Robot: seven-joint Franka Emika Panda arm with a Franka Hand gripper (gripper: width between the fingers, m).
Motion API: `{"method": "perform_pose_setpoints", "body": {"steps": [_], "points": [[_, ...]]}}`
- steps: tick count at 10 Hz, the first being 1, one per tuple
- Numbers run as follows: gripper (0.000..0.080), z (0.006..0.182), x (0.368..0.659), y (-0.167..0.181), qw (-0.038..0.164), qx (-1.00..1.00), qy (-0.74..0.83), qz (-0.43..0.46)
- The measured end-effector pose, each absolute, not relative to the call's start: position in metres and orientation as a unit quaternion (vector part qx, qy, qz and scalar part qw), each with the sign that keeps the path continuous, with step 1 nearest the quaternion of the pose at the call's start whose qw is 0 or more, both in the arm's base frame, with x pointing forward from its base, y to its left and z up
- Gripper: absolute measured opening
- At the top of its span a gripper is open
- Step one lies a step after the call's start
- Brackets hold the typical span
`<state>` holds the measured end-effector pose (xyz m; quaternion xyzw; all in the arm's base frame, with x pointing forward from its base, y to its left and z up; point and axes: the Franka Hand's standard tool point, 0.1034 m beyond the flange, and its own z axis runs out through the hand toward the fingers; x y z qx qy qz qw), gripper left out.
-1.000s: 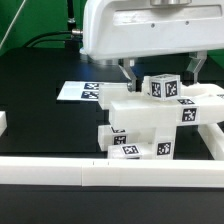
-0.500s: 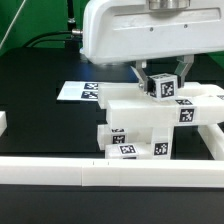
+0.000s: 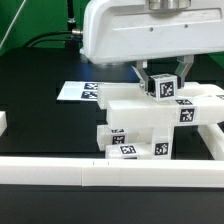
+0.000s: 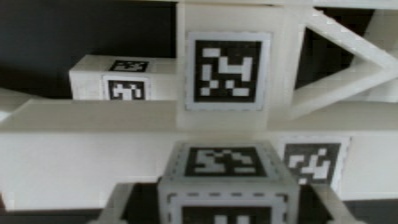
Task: Assemble chair
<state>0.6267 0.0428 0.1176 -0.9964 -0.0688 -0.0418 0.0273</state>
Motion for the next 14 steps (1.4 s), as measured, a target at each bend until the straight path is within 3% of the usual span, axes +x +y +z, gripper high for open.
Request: {"method": "perform_pose_setpoints", "body": {"steps": [4,10,14], "points": [[0.0282,0.117,0.6246,0.0388,0.044,-0.98,0.192,-0.022],[0.0284,0.1169,0.6252,0.0436,0.066,-0.91,0.409,-0.008],[0.0284,0.1157,0.6255,0.0405,0.102,-0.79,0.604,0.022]]}}
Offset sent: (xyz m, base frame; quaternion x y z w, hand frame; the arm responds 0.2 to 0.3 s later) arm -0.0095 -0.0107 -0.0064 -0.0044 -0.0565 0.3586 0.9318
